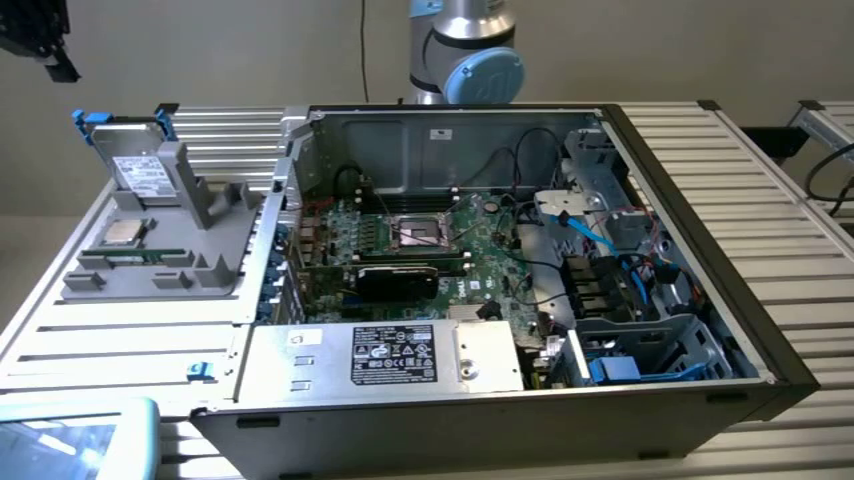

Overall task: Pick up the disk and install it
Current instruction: 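Pick up the disk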

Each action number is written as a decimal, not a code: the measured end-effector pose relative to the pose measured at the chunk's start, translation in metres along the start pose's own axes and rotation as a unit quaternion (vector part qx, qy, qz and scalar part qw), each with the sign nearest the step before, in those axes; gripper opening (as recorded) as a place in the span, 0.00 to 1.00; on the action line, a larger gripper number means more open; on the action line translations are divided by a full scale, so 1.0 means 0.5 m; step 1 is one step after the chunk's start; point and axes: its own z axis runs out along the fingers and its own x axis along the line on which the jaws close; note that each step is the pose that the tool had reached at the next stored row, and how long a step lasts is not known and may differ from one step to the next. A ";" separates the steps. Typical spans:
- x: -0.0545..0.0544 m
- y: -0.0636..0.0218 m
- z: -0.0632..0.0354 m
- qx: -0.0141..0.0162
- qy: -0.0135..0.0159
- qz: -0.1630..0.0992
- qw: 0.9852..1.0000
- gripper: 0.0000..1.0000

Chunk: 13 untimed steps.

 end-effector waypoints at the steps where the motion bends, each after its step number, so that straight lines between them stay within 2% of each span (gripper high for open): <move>1: 0.000 0.000 0.000 0.000 0.000 0.000 1.000 0.12; 2: 0.000 0.000 0.000 0.000 0.000 0.000 1.000 0.12; 4: 0.000 0.000 0.000 0.000 0.000 0.000 1.000 0.25; 5: 0.000 0.000 0.000 0.000 0.000 0.000 1.000 0.25; 8: 0.000 0.000 0.002 -0.001 0.000 0.000 1.000 0.42; 10: 0.000 -0.002 0.004 -0.002 0.001 0.000 1.000 0.42; 11: 0.000 -0.002 0.005 -0.002 0.002 0.000 1.000 0.49; 13: 0.000 -0.006 0.010 -0.002 0.004 0.000 1.000 0.49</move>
